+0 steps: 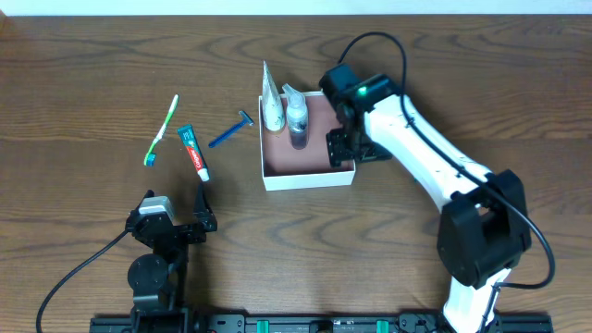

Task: Pack container

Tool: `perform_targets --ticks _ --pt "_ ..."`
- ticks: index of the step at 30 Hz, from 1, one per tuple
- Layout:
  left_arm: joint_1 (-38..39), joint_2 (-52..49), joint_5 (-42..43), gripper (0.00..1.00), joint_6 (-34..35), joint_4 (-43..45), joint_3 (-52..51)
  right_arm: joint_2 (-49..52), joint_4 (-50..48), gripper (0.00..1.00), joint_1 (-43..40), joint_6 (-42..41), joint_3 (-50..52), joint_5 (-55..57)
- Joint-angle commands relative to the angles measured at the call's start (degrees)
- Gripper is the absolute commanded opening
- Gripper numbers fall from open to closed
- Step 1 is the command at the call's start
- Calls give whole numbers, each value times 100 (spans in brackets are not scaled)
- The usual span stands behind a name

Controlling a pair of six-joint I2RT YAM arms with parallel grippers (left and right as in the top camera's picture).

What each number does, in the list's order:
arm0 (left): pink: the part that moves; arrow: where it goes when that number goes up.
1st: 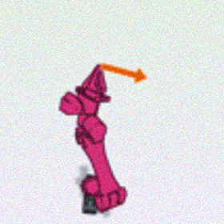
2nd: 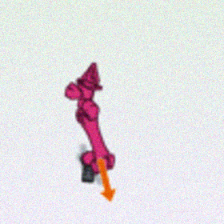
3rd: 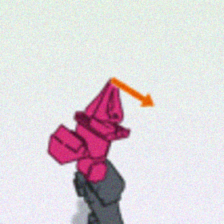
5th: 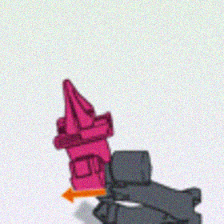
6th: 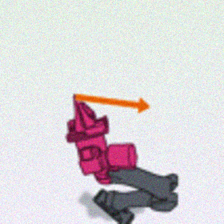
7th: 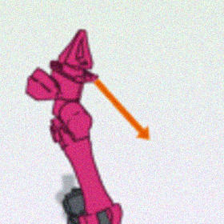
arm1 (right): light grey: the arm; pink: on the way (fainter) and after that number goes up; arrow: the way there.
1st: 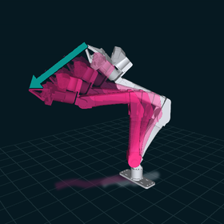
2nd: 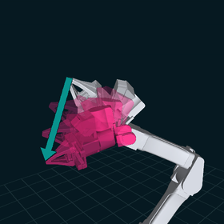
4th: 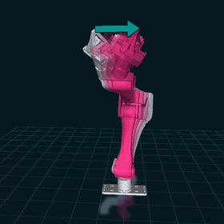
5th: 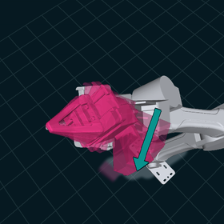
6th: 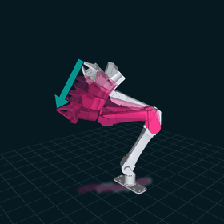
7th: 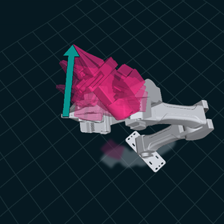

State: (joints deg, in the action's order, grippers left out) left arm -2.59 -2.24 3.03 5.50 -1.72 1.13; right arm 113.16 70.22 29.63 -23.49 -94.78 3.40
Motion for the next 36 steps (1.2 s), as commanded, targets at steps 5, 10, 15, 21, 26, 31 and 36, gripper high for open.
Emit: perform_targets --ticks 5,10,15,21,26,31,36 --pt "-17 13 -46 98 -76 -214 -90 -706 306 86 -321 208 -780 31" --pt "-17 13 -46 98 -76 -214 -90 -951 334 93 -992 280 -802 129" --pt "-17 13 -46 98 -76 -214 -90 -885 398 95 -1902 389 -636 0" --pt "-17 13 -46 98 -76 -214 -90 -804 -70 97 -2566 492 173 -334" --pt "-17 13 -46 98 -76 -214 -90 -804 -693 96 -2673 490 1097 -387" --pt "-17 13 -46 98 -76 -214 -90 -804 -1252 95 -2667 487 1860 -389" --pt "-17 13 -46 98 -76 -214 -90 -804 -1773 92 -2673 487 2417 -387"
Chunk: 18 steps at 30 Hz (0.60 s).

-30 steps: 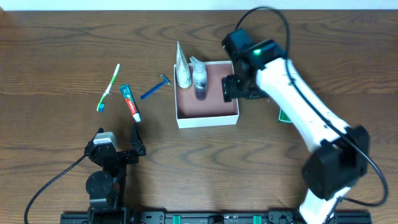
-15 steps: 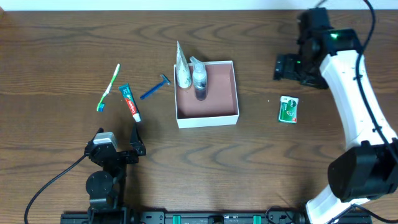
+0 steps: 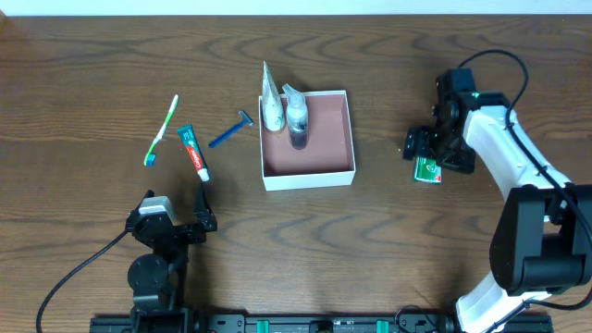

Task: Pack container
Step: 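Move the right gripper to the green Dettol soap and grasp it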

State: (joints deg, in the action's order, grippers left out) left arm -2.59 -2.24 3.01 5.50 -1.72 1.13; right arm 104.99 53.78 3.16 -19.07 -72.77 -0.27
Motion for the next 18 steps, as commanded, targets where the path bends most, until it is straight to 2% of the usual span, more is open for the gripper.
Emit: perform_targets --ticks 1,6,11,15,18 --pt "-17 13 -44 98 -76 -214 -90 13 -247 92 -26 46 319 -22" --pt "-17 13 -44 98 -76 -214 -90 13 -651 91 -26 28 627 -22" --pt "-17 13 -44 98 -76 -214 -90 13 -765 88 -26 -352 627 -15" --pt "-17 13 -44 98 -76 -214 -90 13 -824 87 -26 -841 614 50" --pt "-17 13 -44 98 -76 -214 -90 11 -673 87 -26 -1725 608 393"
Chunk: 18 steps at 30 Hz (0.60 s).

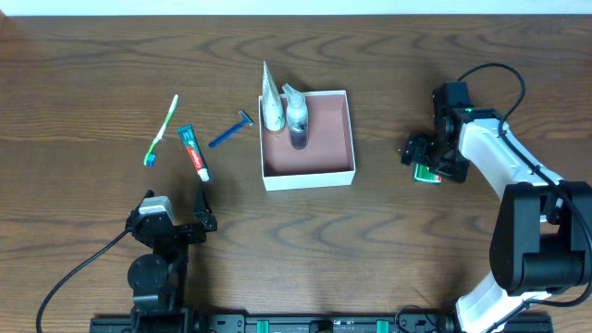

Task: Pack container
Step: 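Move the right gripper to the green Dettol soap and grasp it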

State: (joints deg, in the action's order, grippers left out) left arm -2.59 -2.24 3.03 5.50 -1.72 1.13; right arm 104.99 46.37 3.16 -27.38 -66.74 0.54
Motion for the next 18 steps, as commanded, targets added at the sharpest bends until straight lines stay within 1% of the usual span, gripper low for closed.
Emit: perform_targets --ticks 1,4,6,10,18 --pt "-17 13 -46 98 -76 -214 -90 11 92 90 -26 -1139 4 310" --pt "-17 13 -46 98 -76 -214 -90 11 136 92 -26 -1759 7 308" --pt "-17 13 -46 98 -76 -214 -90 11 181 92 -26 -2299 4 302" --pt "-17 13 -46 98 -76 -214 -90 11 188 92 -24 -3064 4 284" --pt "-17 13 -46 98 -76 -214 -90 11 87 90 -24 -5066 4 284"
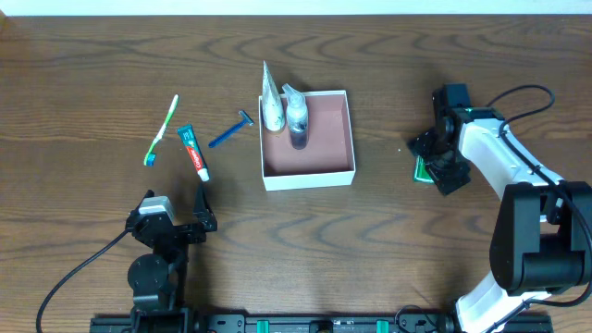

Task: Pack container
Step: 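Move the right gripper to the green Dettol soap and grasp it, then lift the Dettol soap with the right gripper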

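Observation:
A white box with a pink floor [324, 139] stands mid-table. A white tube [270, 100] and a small clear bottle [296, 116] stand in its left end. Left of the box lie a blue razor [231, 130], a toothpaste tube [193, 152] and a green toothbrush [163, 129]. Right of the box, my right gripper [435, 161] hangs low over a small green packet [419, 170]. Its fingers are spread to either side and most of the packet is hidden. My left gripper [177, 215] rests open near the front left, holding nothing.
The right arm's black cable [518, 92] loops over the table at the far right. A dark rail [305, 324] runs along the front edge.
The right gripper has turned over the green packet, and its fingers now lie along a different diagonal. The packet has barely shifted. The left arm is unchanged.
At first my right gripper was at the box's right wall. Then it was far right of the box, open beside the green packet on the table. After that it sat over the packet, and now it is rotated above it.

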Tool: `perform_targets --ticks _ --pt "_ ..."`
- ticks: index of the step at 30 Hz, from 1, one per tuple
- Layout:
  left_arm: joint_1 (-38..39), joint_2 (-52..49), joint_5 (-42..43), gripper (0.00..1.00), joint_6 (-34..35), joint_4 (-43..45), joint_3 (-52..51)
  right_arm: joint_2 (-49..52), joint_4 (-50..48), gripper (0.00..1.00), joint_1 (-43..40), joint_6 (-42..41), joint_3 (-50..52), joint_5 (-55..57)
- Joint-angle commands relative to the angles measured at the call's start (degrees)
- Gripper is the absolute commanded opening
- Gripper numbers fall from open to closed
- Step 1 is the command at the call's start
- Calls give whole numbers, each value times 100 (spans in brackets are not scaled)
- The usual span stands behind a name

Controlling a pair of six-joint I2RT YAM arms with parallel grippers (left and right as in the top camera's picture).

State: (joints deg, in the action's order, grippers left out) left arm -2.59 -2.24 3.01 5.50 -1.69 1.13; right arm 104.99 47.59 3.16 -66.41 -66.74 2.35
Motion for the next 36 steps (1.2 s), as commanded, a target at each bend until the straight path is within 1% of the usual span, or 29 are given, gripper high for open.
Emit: perform_targets --ticks 1,4,6,14,19,25,28,32,34,35,36 --pt "-17 13 -44 98 -76 -216 -90 11 -48 90 -24 -1421 4 103" --pt "-17 13 -44 98 -76 -216 -90 11 -61 91 -15 -2127 7 105" --pt "-17 13 -44 98 -76 -216 -90 11 -164 92 -13 -2404 7 107" --pt "-17 13 -44 98 -76 -216 -90 11 -870 91 -15 -2507 7 109" --pt "-17 13 -44 98 -76 -216 -90 13 -785 91 -15 -2900 7 129" --pt "-17 13 -44 98 -76 -216 -90 13 -708 86 -15 -3112 7 131" --pt "-17 13 -44 98 -76 -216 -90 13 -542 86 -15 -3519 7 133" --pt "-17 13 -44 98 -76 -216 -90 13 -555 88 -28 -3783 7 229" --pt "-17 13 -44 98 -76 -216 -90 13 -640 93 -39 -3792 7 284" --pt "-17 13 -44 98 -76 -216 -90 13 -680 99 -44 -3786 9 315" --pt "-17 13 -44 98 -76 -216 -90 13 -695 99 -42 -3777 7 354"
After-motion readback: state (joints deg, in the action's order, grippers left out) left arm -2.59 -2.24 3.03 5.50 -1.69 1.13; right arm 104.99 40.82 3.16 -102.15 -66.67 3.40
